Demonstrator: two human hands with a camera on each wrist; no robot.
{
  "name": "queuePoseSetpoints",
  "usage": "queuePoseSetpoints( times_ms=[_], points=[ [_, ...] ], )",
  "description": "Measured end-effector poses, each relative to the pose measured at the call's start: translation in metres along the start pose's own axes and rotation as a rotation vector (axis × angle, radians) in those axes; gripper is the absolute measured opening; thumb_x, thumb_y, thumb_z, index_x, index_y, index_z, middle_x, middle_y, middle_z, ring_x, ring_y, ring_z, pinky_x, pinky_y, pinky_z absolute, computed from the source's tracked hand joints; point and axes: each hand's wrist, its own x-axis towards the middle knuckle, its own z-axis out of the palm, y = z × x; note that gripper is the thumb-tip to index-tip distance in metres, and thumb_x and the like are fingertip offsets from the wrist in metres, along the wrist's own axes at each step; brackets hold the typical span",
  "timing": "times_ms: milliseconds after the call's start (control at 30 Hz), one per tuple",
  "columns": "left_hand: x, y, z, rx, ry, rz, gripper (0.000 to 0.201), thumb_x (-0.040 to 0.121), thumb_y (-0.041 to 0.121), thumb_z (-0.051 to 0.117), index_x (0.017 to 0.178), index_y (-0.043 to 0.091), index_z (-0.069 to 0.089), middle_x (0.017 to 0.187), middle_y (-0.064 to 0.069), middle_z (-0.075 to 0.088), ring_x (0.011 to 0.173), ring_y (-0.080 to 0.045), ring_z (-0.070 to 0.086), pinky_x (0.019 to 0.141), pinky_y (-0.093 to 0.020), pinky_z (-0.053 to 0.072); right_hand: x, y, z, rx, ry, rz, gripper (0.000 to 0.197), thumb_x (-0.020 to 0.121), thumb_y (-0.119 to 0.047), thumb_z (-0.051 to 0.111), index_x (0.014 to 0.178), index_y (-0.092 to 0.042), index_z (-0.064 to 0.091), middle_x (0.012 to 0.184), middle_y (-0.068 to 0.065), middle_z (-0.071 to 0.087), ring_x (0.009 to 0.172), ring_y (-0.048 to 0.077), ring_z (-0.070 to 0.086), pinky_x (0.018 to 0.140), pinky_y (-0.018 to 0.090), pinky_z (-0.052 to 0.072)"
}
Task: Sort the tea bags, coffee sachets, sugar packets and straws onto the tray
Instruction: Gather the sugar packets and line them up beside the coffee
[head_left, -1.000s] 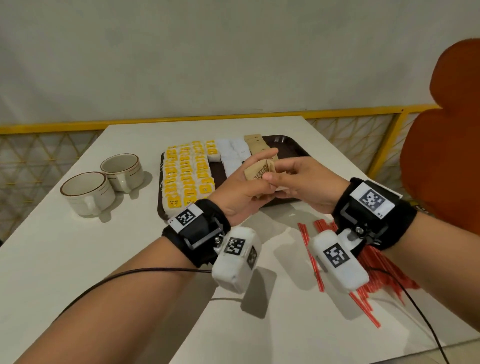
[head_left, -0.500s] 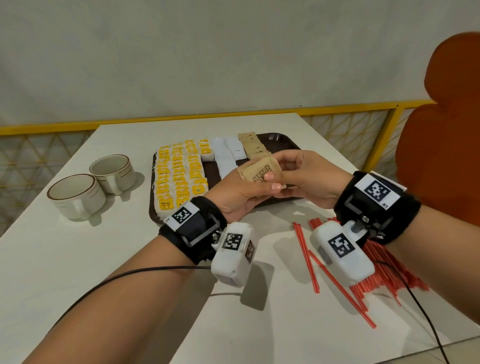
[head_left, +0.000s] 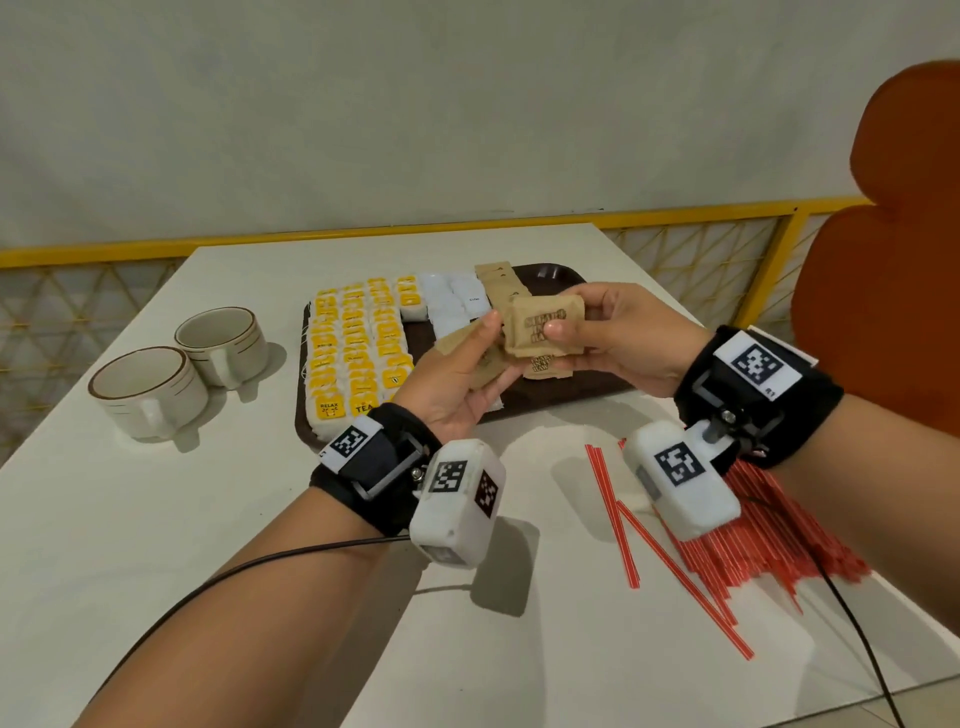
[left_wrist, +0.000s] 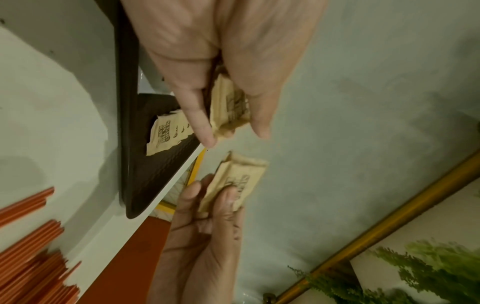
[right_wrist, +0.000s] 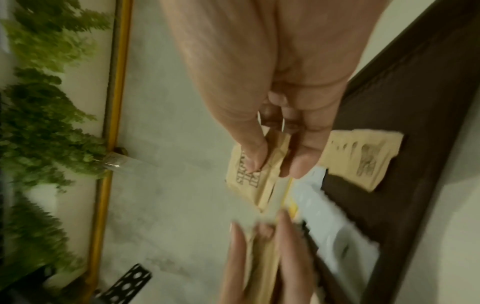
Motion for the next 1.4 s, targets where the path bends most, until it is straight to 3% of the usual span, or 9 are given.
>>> queuePoseSetpoints(
  times_ms=[133,267,500,700,867,1033,1133,1233,1400],
  points=[
    [-0.002,0.006,-0.012,-0.140,0.167,0.035,0.004,0.088,0.006,0.062,0.089,0.004,0.060,0.067,-0.008,0.061,0.066,-0.014,0.062,0.077,-0.037,0.059,0.021,0.015,-0.028,-0.123,0.078,0.152,0.011,0.090,-0.003,0.060,0.100,-0.007,0.061,0.108,0.013,0.069,0.101,0.024,0.068,0.071,0.022,0.058],
    [-0.014,0.007,-0.022,-0.175,0.132,0.009,0.004,0.088,0.009,0.061,0.089,0.005,0.060,0.071,-0.009,0.060,0.073,-0.016,0.062,0.074,-0.037,0.060,0.042,0.040,-0.038,-0.367,0.004,0.339,0.007,0.091,-0.007,0.061,0.095,-0.013,0.062,0.110,0.010,0.069,0.097,0.017,0.065,0.072,0.023,0.055],
    [-0.034,-0.005,-0.036,-0.165,0.115,-0.003,0.033,0.069,0.014,0.069,0.098,0.004,0.059,0.075,-0.012,0.061,0.089,-0.025,0.061,0.068,-0.035,0.059,0.071,0.048,-0.038,-0.714,0.062,0.314,0.003,0.088,-0.019,0.067,0.090,-0.017,0.067,0.103,0.008,0.071,0.084,0.017,0.062,0.074,0.028,0.051],
    [-0.036,-0.003,-0.034,-0.165,0.148,-0.010,0.011,0.083,0.010,0.063,0.093,0.005,0.060,0.072,-0.012,0.061,0.084,-0.025,0.063,0.067,-0.036,0.060,0.078,0.042,-0.036,-0.761,0.078,0.323,0.007,0.090,-0.020,0.065,0.085,-0.017,0.064,0.085,0.004,0.067,0.060,0.010,0.053,0.049,0.015,0.041],
    [-0.036,-0.004,-0.036,-0.098,0.170,-0.035,0.004,0.085,0.007,0.063,0.087,0.004,0.062,0.068,-0.010,0.058,0.068,-0.022,0.064,0.066,-0.037,0.060,0.075,0.037,-0.034,-0.797,0.097,0.315,0.013,0.092,-0.017,0.062,0.101,-0.008,0.065,0.065,0.000,0.057,0.047,0.006,0.048,0.031,0.009,0.029],
    [-0.037,-0.007,-0.035,-0.041,0.158,-0.056,0.009,0.082,-0.001,0.062,0.078,0.007,0.062,0.066,-0.006,0.060,0.062,-0.016,0.059,0.066,-0.034,0.060,0.081,0.043,-0.033,-0.693,0.132,0.318,0.021,0.083,-0.012,0.072,0.102,-0.006,0.064,0.078,0.002,0.066,0.059,0.010,0.059,0.046,0.014,0.045],
    [-0.038,-0.008,-0.033,-0.006,0.161,-0.072,0.010,0.075,0.001,0.066,0.080,0.009,0.060,0.063,-0.005,0.059,0.058,-0.014,0.058,0.059,-0.030,0.058,0.083,0.047,-0.033,-0.651,0.162,0.318,0.023,0.078,-0.008,0.077,0.087,-0.009,0.056,0.087,0.009,0.070,0.074,0.018,0.068,0.064,0.024,0.055],
    [-0.034,-0.004,-0.028,-0.051,0.155,-0.081,0.007,0.086,0.002,0.059,0.081,0.007,0.058,0.064,-0.007,0.057,0.058,-0.015,0.061,0.059,-0.031,0.058,0.078,0.044,-0.031,-0.647,0.155,0.316,0.021,0.079,-0.008,0.076,0.075,-0.012,0.056,0.082,0.006,0.070,0.078,0.018,0.067,0.072,0.027,0.055],
    [-0.006,0.012,0.000,-0.166,0.109,-0.143,0.011,0.097,0.001,0.042,0.105,-0.002,0.049,0.095,-0.023,0.068,0.094,-0.034,0.066,0.082,-0.044,0.052,0.075,0.041,-0.036,-0.628,0.166,0.333,0.024,0.078,-0.009,0.077,0.081,-0.011,0.053,0.093,0.008,0.069,0.087,0.020,0.067,0.080,0.032,0.056]
  ],
)
